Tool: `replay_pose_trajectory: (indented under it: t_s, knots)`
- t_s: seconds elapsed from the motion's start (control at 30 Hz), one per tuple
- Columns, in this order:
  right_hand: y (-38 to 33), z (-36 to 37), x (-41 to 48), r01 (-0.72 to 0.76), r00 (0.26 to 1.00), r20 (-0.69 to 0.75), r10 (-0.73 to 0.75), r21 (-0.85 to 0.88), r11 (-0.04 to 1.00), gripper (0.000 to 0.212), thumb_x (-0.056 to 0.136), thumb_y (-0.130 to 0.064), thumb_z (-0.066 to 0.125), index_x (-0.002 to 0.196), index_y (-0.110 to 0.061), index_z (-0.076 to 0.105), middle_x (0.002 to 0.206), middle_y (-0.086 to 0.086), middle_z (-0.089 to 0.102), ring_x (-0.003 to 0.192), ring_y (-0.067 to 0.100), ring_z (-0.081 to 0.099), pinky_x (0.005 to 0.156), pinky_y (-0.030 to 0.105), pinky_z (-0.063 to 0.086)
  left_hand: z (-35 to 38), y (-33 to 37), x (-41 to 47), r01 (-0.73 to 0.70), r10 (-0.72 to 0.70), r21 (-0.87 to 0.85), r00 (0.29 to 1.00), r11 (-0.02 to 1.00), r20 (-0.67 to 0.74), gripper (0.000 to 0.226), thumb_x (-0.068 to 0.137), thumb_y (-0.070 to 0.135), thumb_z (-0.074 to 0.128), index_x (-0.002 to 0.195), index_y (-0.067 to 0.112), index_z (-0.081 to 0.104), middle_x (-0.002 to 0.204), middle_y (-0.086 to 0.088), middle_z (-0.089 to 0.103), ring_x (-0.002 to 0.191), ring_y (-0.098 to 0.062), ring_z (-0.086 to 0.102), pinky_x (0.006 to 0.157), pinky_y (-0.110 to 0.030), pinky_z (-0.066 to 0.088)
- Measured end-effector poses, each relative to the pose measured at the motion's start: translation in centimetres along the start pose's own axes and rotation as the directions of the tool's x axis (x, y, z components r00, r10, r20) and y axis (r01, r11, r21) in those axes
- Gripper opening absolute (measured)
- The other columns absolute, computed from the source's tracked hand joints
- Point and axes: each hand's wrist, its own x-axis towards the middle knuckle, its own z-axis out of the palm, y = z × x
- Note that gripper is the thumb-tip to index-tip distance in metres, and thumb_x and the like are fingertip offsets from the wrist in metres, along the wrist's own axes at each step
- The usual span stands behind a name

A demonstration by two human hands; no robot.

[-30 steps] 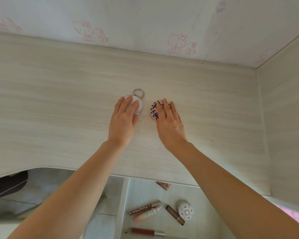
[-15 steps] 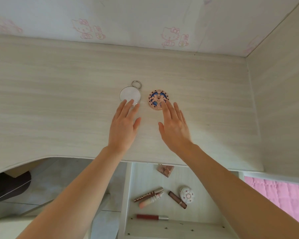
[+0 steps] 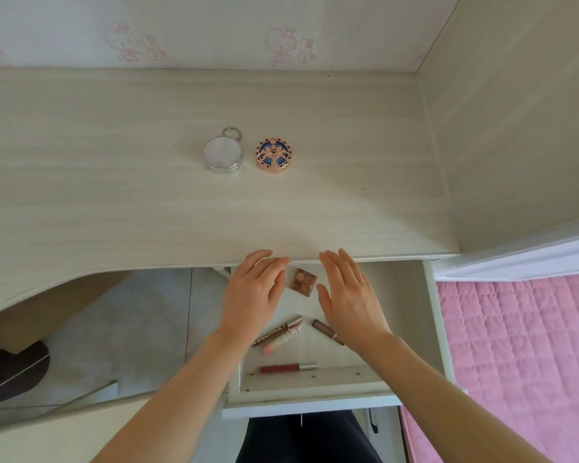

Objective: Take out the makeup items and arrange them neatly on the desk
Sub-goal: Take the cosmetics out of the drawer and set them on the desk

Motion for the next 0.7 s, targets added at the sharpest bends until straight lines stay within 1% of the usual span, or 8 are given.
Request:
replay_pose_trajectory:
  t_s: [0.13, 0.23, 0.33, 0.43, 0.47, 0.57, 0.63, 0.7]
  knots:
    - [1.0, 0.8, -3.9, 0.003, 1.000, 0.011, -0.003, 0.030, 1.000, 0.044, 0.087, -0.014, 0.061, 0.128, -0.001, 0.051, 0.122, 0.011, 0.059, 0.117, 0.027, 0.055, 0.097, 0.037, 0.050, 1.7, 2.0, -2.9, 0.025, -0.025, -0.002, 0.990, 1.000, 0.139, 0.025, 0.091, 0.020, 0.053, 0.109, 0.011, 0.069, 0.100, 0.001, 0.070, 0.111, -0.018, 0.057, 0.085, -0.031, 0.053]
    - [2.7, 2.2, -5.7, -0.067, 0.996, 0.061, 0.064, 0.051, 0.996, 0.042, 0.090, -0.022, 0.050, 0.127, -0.002, 0.051, 0.118, 0.010, 0.060, 0.112, 0.026, 0.057, 0.089, 0.035, 0.053, 3.7, 2.5, -4.2, 0.052, -0.053, 0.012, 0.971, 0.999, 0.234, 0.025, 0.085, 0.013, 0.067, 0.110, 0.010, 0.068, 0.102, -0.002, 0.069, 0.107, -0.020, 0.058, 0.081, -0.032, 0.054]
    - [4.7, 4.1, -6.9, -0.142, 0.977, 0.162, 0.136, 0.031, 0.989, 0.042, 0.092, -0.020, 0.056, 0.129, -0.003, 0.050, 0.119, 0.011, 0.060, 0.115, 0.027, 0.055, 0.091, 0.036, 0.053, 6.0, 2.0, -4.7, 0.112, -0.110, 0.012, 0.940, 0.994, 0.323, 0.018, 0.085, 0.012, 0.068, 0.103, 0.010, 0.070, 0.100, -0.001, 0.070, 0.107, -0.022, 0.058, 0.080, -0.036, 0.054]
    - [6.5, 5.5, -7.6, -0.208, 0.934, 0.300, 0.195, 0.011, 0.978, 0.048, 0.094, -0.024, 0.055, 0.137, -0.006, 0.043, 0.128, 0.010, 0.055, 0.123, 0.026, 0.048, 0.097, 0.036, 0.048, 8.2, 1.4, -4.9, 0.140, -0.148, 0.050, 0.916, 0.989, 0.372, 0.008, 0.085, 0.013, 0.067, 0.090, 0.010, 0.072, 0.092, -0.001, 0.071, 0.101, -0.024, 0.060, 0.075, -0.038, 0.054]
    - [7.0, 5.8, -7.7, -0.224, 0.915, 0.345, 0.209, 0.004, 0.975, 0.050, 0.095, -0.027, 0.053, 0.139, -0.007, 0.040, 0.131, 0.009, 0.052, 0.125, 0.026, 0.045, 0.098, 0.036, 0.047, 8.9, 1.2, -4.9, 0.149, -0.163, 0.066, 0.909, 0.987, 0.382, 0.009, 0.085, 0.014, 0.066, 0.092, 0.010, 0.072, 0.093, -0.002, 0.071, 0.101, -0.025, 0.060, 0.075, -0.038, 0.054]
    - [8.2, 6.8, -7.7, -0.287, 0.843, 0.468, 0.266, -0.028, 0.958, 0.055, 0.097, -0.035, 0.048, 0.144, -0.013, 0.029, 0.136, 0.008, 0.045, 0.125, 0.026, 0.043, 0.095, 0.036, 0.047, 10.8, 0.4, -4.3, 0.229, -0.258, 0.119, 0.872, 0.966, 0.416, 0.022, 0.089, 0.018, 0.061, 0.109, 0.010, 0.067, 0.105, -0.007, 0.068, 0.109, -0.025, 0.056, 0.079, -0.037, 0.052]
    - [8.8, 7.4, -7.4, -0.340, 0.806, 0.503, 0.311, -0.035, 0.940, 0.057, 0.097, -0.038, 0.047, 0.145, -0.015, 0.025, 0.137, 0.009, 0.042, 0.121, 0.028, 0.046, 0.089, 0.038, 0.049, 11.9, -0.4, -3.6, 0.314, -0.339, 0.128, 0.850, 0.941, 0.402, 0.028, 0.090, 0.019, 0.058, 0.117, 0.012, 0.063, 0.114, -0.008, 0.065, 0.116, -0.023, 0.053, 0.082, -0.036, 0.051]
    - [9.2, 8.0, -7.1, -0.371, 0.796, 0.503, 0.338, -0.037, 0.928, 0.058, 0.096, -0.037, 0.047, 0.145, -0.015, 0.024, 0.136, 0.009, 0.040, 0.118, 0.029, 0.048, 0.085, 0.039, 0.051, 13.0, -1.4, -3.0, 0.364, -0.387, 0.134, 0.834, 0.922, 0.395, 0.033, 0.091, 0.020, 0.058, 0.123, 0.012, 0.059, 0.122, -0.007, 0.061, 0.122, -0.023, 0.047, 0.087, -0.037, 0.050]
